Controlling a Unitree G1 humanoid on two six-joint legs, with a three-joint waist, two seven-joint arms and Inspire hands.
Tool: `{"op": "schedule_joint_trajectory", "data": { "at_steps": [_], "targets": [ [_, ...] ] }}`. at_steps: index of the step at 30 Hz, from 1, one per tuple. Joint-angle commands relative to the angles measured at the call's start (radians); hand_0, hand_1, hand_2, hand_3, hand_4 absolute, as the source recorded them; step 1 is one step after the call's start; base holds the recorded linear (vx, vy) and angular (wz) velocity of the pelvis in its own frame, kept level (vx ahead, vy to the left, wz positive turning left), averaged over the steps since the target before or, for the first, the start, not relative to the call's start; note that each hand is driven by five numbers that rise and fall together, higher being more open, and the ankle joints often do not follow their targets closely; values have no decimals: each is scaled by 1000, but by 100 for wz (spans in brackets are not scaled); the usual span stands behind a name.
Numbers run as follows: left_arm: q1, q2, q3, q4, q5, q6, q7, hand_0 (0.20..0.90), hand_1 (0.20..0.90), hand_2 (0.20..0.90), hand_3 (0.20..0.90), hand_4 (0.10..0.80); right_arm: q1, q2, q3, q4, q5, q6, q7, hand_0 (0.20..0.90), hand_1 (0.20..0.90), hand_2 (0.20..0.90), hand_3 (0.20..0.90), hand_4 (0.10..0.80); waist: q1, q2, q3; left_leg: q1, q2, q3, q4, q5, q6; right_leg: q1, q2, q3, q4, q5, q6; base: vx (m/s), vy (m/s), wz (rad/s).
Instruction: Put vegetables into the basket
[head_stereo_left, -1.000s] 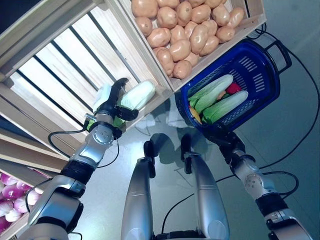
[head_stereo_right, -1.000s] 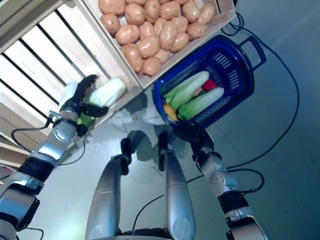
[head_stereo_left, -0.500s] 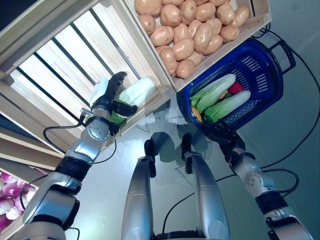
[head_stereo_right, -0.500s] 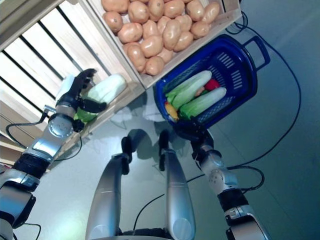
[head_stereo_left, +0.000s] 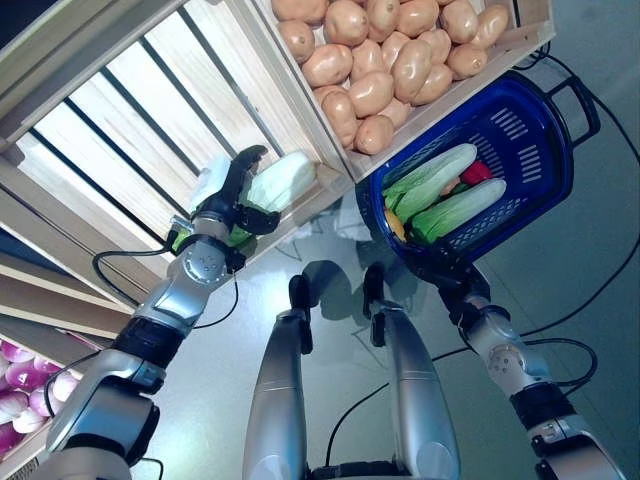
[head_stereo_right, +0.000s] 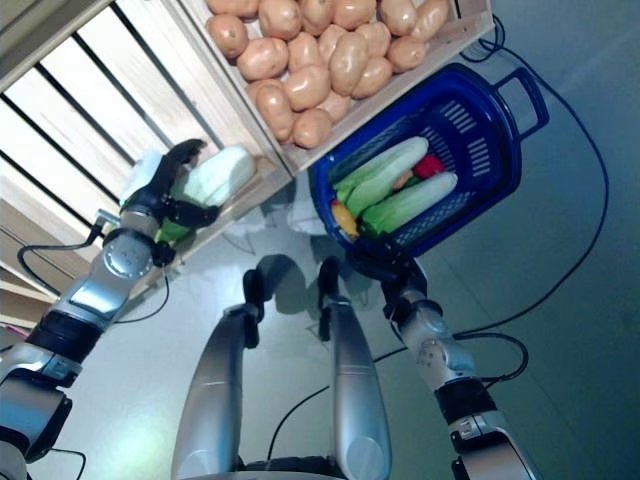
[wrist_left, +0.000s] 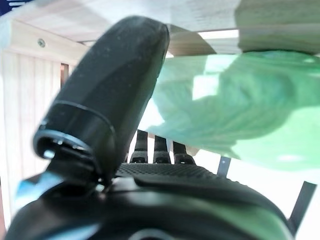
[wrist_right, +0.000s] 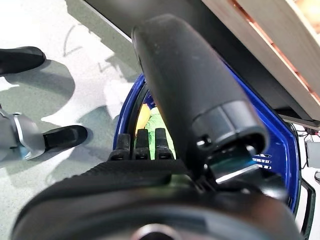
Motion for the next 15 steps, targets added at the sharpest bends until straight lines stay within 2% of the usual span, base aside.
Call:
{"op": "schedule_joint_trajectory", "data": {
  "at_steps": [1,5,10,11,12,13,15],
  "targets": [
    [-77,-59,-59,3,-56,11,-92,900,900,900,900,800,-3,-44,-8,-104,-27,-51,-13,900,900,900,900,800,-16,7,-4,32,-17,45,-85,37,-3,52,15,-38,-22,38,-6,0,0,0],
    [-99,-80,-94,42,-71,47,-100,900,900,900,900,800,-21,-42,4,-95,-23,-45,-15,900,900,900,900,800,-23,3,-4,30,-16,46,-83,35,-2,49,18,-34,-20,39,-5,0,0,0],
    [-111,-114,-116,75,-72,52,-96,900,900,900,900,800,-34,-30,19,-86,-23,-39,-21,900,900,900,900,800,-28,-4,-4,32,-13,46,-87,37,-1,49,22,-31,-24,43,-4,0,0,0],
    [-112,-122,-120,81,-76,52,-91,571,571,571,571,580,-37,-28,22,-85,-22,-42,-20,900,900,900,900,800,-29,-5,-4,31,-13,45,-88,37,-1,49,24,-30,-26,44,-4,0,0,0],
    [-113,-125,-121,84,-75,54,-90,524,524,524,524,549,-39,-27,23,-84,-21,-43,-20,900,900,900,900,800,-29,-6,-4,30,-13,45,-86,36,-1,48,24,-30,-24,43,-3,0,0,0],
    [-117,-132,-127,97,-78,56,-87,300,300,300,300,400,-44,-23,26,-76,-20,-44,-19,900,900,900,900,800,-29,-8,-4,32,-12,45,-85,34,0,49,25,-30,-22,43,-3,0,0,0],
    [-121,-142,-133,111,-80,58,-81,300,300,300,300,400,-49,-18,30,-67,-19,-46,-18,900,900,900,900,800,-29,-10,-4,34,-12,44,-86,34,-2,52,26,-31,-23,44,-1,11,-31,0]
  ]
}}
